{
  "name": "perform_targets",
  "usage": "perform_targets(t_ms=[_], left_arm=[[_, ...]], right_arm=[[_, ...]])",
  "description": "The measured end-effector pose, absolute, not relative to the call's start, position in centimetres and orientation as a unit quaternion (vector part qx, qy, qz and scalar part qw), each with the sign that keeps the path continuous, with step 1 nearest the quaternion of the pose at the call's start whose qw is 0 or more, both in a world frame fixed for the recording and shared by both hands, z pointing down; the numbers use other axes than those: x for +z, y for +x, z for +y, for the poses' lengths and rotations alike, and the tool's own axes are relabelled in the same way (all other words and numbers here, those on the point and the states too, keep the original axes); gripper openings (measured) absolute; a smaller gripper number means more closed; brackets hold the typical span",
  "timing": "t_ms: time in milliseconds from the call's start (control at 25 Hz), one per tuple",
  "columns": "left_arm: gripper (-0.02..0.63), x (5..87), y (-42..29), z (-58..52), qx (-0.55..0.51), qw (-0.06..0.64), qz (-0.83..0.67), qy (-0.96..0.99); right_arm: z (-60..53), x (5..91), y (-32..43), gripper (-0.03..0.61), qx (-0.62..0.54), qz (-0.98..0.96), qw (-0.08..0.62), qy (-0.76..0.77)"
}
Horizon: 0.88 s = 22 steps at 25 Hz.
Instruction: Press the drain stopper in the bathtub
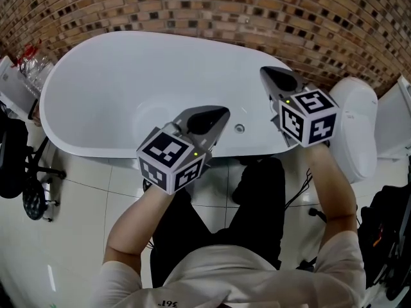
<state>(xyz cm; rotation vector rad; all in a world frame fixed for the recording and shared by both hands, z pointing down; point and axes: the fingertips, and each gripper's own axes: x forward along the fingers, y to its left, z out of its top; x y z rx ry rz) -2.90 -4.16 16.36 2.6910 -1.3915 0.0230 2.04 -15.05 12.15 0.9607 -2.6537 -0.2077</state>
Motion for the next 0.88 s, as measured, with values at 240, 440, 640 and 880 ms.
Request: perform_targets(t_ms=[240, 440, 640, 880], left_arm=[[0.006, 17.6, -3.9, -7.2, 0.014, 0.069, -0.468, 0.881], [0.006, 19.3, -4.8, -9.5, 0.015, 0.085, -0.473, 0.877], [0.006, 21.1, -5.2, -11.5, 0.022, 0.098, -0.472, 0.876], [0.006, 23.2, -5.7, -13.6, 0.033, 0.118, -0.473, 0.872]], right_arm=[[-18.6, 13.3, 0.6, 0.015, -0.062, -0.926, 0.165, 0.333], [-21.2, 16.0, -0.2, 0.015, -0.047, -0.924, 0.182, 0.333], [-23.6, 18.7, -0.6, 0.015, -0.031, -0.921, 0.198, 0.334], [-26.0, 21.3, -1.0, 0.015, -0.012, -0.919, 0.212, 0.333]])
